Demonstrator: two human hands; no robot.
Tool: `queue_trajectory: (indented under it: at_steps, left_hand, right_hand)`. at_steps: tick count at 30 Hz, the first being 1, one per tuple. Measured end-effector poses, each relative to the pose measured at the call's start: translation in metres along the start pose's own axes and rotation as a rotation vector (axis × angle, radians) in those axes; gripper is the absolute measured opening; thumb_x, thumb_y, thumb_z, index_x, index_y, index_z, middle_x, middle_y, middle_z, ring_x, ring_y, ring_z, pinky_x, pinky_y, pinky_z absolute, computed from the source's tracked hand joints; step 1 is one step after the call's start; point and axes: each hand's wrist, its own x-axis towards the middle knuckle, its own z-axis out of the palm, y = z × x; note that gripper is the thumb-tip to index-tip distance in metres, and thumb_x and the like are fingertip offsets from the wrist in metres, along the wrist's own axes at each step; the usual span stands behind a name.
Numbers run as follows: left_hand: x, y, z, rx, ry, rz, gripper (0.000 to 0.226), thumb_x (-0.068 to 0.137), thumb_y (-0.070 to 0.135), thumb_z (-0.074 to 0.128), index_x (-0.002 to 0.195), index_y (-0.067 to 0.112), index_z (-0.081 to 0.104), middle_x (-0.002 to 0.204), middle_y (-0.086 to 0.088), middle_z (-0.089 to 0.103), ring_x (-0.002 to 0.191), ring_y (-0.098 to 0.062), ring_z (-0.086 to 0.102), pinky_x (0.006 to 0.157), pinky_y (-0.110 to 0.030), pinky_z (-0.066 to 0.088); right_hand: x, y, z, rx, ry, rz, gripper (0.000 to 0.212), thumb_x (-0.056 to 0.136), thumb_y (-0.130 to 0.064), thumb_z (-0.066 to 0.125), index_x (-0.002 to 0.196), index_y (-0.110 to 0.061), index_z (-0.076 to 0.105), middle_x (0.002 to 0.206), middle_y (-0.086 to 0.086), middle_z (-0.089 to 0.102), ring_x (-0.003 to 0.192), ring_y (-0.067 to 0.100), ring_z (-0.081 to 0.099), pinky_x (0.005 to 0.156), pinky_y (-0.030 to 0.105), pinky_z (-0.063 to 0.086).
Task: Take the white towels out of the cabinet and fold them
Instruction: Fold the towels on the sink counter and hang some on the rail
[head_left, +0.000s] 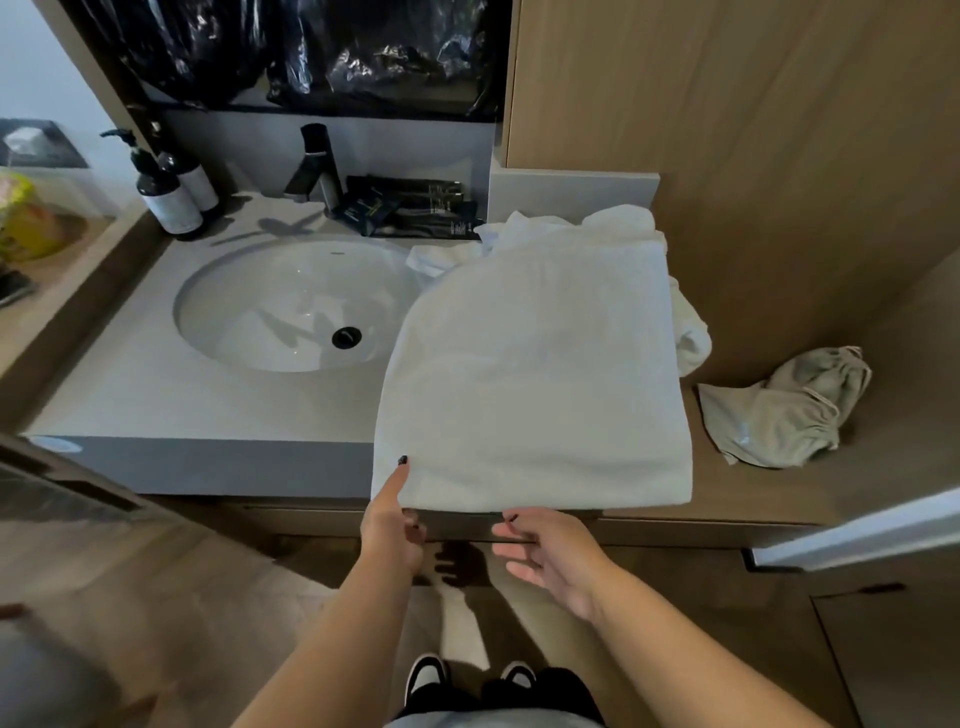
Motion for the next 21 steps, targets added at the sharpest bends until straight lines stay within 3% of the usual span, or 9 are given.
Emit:
queue_trajectory:
  at_steps: [3,7,10,13,16,21]
  left_hand:
    - [-0.013,0.002,-0.008,0.006,-0.081,-0.014,0.041,0.076,0.031,0.084,0.108,0.013,0.067,0.101,-0.003,0.074,0.057,-0.010,0.047,0.046,-0.018,0.039]
    - [-0.031,0.013,-0.008,-0.024,-0.190,-0.001,0.031,0.083,0.021,0.078,0.109,0.012,0.063,0.108,-0.010,0.074,0.098,-0.022,0.069,0.082,-0.034,0.052]
    - [-0.047,0.019,-0.008,0.000,-0.296,0.019,0.022,0.093,0.019,0.066,0.113,0.010,0.063,0.107,-0.013,0.075,0.095,-0.028,0.073,0.084,-0.041,0.055]
    - [-0.064,0.022,-0.012,0.048,-0.384,0.006,0.023,0.098,0.021,0.060,0.114,0.006,0.062,0.106,-0.017,0.074,0.094,-0.028,0.074,0.082,-0.041,0.055]
    - [-0.073,0.029,-0.017,0.080,-0.451,0.064,0.020,0.099,0.018,0.058,0.115,0.008,0.061,0.106,-0.014,0.075,0.096,-0.026,0.073,0.087,-0.041,0.055]
    - [-0.068,0.046,-0.038,0.132,-0.409,0.093,0.015,0.100,0.013,0.055,0.114,0.010,0.061,0.105,-0.010,0.076,0.097,-0.023,0.073,0.098,-0.042,0.052]
  right_hand:
    - [0.010,0.010,0.010,0.151,0.037,0.076,0.024,0.101,-0.016,0.051,0.122,-0.006,0.058,0.111,0.012,0.069,0.101,0.026,0.066,0.084,0.035,0.052]
    - [0.014,0.020,0.028,0.354,-0.024,0.078,0.035,0.097,-0.025,0.060,0.128,-0.010,0.055,0.125,0.014,0.063,0.113,0.030,0.062,0.103,0.043,0.047]
    - [0.014,0.031,0.053,0.516,-0.143,0.030,0.045,0.091,-0.029,0.066,0.131,-0.012,0.053,0.134,0.014,0.059,0.122,0.031,0.057,0.112,0.048,0.037]
    - [0.015,0.034,0.079,0.742,-0.174,-0.059,0.046,0.088,-0.028,0.067,0.129,-0.009,0.056,0.126,0.017,0.065,0.118,0.030,0.062,0.106,0.047,0.044]
    - [0.022,0.027,0.088,0.975,-0.082,-0.158,0.037,0.090,-0.017,0.067,0.124,-0.009,0.059,0.116,0.017,0.070,0.105,0.029,0.069,0.089,0.043,0.054]
    - [0.033,0.020,0.058,1.030,0.209,-0.201,0.027,0.094,-0.005,0.062,0.121,-0.008,0.062,0.119,0.013,0.069,0.107,0.025,0.068,0.103,0.041,0.049]
